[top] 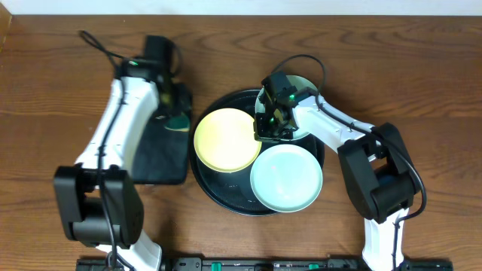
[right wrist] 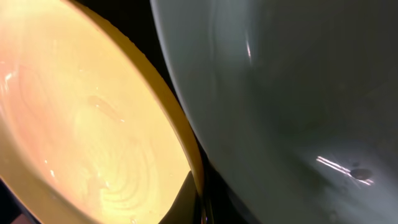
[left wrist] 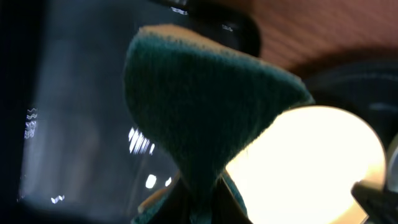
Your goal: Clean dirty plates on tray and stack at the side
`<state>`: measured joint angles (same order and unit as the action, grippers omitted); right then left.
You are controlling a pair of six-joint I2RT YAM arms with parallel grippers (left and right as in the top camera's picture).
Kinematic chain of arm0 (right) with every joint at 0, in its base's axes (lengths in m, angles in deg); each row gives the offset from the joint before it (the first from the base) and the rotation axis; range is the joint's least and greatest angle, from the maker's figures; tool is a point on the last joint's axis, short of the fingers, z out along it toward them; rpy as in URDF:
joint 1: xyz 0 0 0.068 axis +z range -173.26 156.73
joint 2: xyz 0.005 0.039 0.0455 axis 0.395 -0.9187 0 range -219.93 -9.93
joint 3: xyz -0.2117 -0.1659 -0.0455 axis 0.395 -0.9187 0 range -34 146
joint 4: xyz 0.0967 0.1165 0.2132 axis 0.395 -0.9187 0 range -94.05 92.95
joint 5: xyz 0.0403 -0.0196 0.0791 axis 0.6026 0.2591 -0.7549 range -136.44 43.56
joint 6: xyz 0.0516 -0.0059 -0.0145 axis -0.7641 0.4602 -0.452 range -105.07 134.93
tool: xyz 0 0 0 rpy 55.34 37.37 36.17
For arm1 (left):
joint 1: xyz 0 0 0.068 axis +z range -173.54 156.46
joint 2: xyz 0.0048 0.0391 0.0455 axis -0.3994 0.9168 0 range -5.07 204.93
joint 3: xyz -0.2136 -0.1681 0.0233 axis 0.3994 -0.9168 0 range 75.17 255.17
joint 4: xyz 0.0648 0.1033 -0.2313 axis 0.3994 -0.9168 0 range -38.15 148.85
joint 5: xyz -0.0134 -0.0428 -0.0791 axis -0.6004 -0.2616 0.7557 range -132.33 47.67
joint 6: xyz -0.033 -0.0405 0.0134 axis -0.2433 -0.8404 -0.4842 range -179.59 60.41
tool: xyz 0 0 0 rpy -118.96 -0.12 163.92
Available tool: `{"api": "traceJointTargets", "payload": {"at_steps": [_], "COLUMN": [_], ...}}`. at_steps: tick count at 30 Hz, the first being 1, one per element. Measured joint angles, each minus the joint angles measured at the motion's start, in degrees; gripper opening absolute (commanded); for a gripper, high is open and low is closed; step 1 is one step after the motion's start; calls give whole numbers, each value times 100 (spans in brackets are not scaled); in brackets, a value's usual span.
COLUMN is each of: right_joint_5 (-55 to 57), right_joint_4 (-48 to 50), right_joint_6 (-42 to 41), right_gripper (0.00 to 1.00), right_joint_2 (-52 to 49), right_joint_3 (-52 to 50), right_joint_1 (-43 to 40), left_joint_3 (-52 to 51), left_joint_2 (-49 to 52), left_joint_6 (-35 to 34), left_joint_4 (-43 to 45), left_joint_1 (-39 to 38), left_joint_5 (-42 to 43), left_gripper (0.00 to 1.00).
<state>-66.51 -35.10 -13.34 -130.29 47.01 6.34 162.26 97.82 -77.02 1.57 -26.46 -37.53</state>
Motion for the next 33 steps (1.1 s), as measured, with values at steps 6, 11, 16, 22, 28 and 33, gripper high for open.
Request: {"api": "traceJointTargets", "payload": {"at_steps": [6,11,16,22,28,33], "right_joint_5": [625,1200,1829,2667,3499,3954], "right_joint_4": [-431,-855,-1257,-1176,-254,811], "right_joint_6": [177,444,769,1097,1488,1963], "right_gripper": [1,1,1,1,1,1], "right_joint_2": [68,365,654,728,728,697], "right_joint_3": [234,603,1421,2090,2111,2116], "right_joint_1": [254,479,730,1134,1499,1755], "left_joint_3": [306,306,306,306,306,306], "left_joint_2": [-55,-57,-57,-57,-57,-57], "left_joint_6": [118,125,127,140,140,140], "left_joint_4": [-496,-658,-662,-662,-664,-662], "left_joint_1": [717,1099,1392,1690,1799,1853], "left_joint_5": [129,133,155,170,173,175], "left_gripper": [7,8,7,8,7,7]}}
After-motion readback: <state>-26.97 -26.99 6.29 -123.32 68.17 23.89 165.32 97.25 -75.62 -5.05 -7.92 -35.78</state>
